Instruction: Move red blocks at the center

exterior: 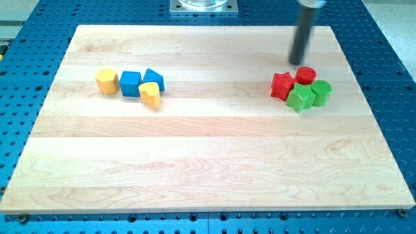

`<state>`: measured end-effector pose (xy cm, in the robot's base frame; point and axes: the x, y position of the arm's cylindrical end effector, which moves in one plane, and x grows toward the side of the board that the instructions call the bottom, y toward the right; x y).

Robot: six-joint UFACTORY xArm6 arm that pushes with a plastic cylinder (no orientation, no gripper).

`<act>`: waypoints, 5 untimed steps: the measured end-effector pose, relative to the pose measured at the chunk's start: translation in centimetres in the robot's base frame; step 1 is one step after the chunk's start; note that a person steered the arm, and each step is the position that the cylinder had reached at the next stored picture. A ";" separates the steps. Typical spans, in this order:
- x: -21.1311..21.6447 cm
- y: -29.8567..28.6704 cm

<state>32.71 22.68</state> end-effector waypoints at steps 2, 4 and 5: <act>5.0 -9.1; 7.0 -10.6; 8.7 -15.7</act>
